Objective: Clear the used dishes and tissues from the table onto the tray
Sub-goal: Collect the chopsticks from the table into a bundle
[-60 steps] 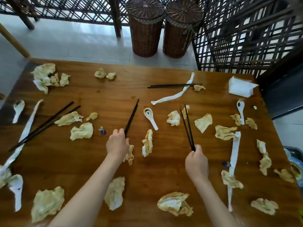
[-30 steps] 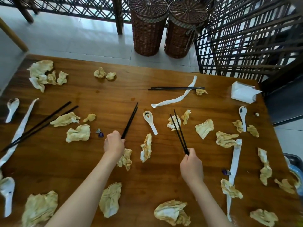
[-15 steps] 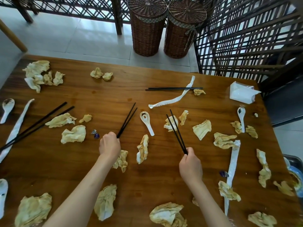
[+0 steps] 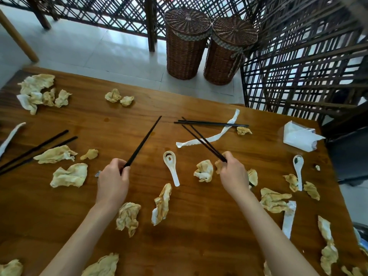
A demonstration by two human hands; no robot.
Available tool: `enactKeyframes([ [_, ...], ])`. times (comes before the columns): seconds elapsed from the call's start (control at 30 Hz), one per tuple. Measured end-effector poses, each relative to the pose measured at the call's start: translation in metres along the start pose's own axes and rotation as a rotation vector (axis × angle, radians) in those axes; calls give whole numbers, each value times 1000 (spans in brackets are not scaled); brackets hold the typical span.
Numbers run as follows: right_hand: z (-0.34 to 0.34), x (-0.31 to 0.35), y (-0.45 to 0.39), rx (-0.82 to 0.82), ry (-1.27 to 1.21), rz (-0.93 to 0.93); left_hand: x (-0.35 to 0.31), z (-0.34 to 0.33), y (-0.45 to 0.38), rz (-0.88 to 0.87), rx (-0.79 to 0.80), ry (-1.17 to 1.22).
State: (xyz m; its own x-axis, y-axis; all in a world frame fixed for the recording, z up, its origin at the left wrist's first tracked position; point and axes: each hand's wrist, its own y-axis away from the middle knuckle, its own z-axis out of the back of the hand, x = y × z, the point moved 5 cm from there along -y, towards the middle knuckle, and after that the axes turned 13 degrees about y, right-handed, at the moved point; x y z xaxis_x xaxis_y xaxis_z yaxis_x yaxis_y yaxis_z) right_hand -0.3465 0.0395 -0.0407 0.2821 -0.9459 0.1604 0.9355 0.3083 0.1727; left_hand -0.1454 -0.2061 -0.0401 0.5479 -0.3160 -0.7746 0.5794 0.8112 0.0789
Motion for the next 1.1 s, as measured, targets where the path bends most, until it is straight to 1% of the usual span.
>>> enactKeyframes([
  [0.1,1,8,-35,-55,49,95,0,-1,-5,12,-26,46],
  [0.17,-1,13,-62,-93,69,144,3,-3,-10,21,-53,35],
  [0.33,8,17,-112,-185,201,233,6,0,-16,55,-74,44],
  [0.43,8,22,-133,-201,276,291,10,1,-17,61,-86,42],
  [0.53,3,26,-143,-171,310,335,14,4,-17,74,-92,47],
  [0.67,-3,27,-147,-123,331,355,19,9,-18,95,-102,43],
  [0.83,-5,29,-148,-132,363,380,21,12,-19,104,-117,30],
  [0.97,-6,28,-152,-153,357,342,21,12,-17,104,-113,39],
  [1.1,-12,27,-157,-142,423,340,24,14,-15,111,-99,53],
])
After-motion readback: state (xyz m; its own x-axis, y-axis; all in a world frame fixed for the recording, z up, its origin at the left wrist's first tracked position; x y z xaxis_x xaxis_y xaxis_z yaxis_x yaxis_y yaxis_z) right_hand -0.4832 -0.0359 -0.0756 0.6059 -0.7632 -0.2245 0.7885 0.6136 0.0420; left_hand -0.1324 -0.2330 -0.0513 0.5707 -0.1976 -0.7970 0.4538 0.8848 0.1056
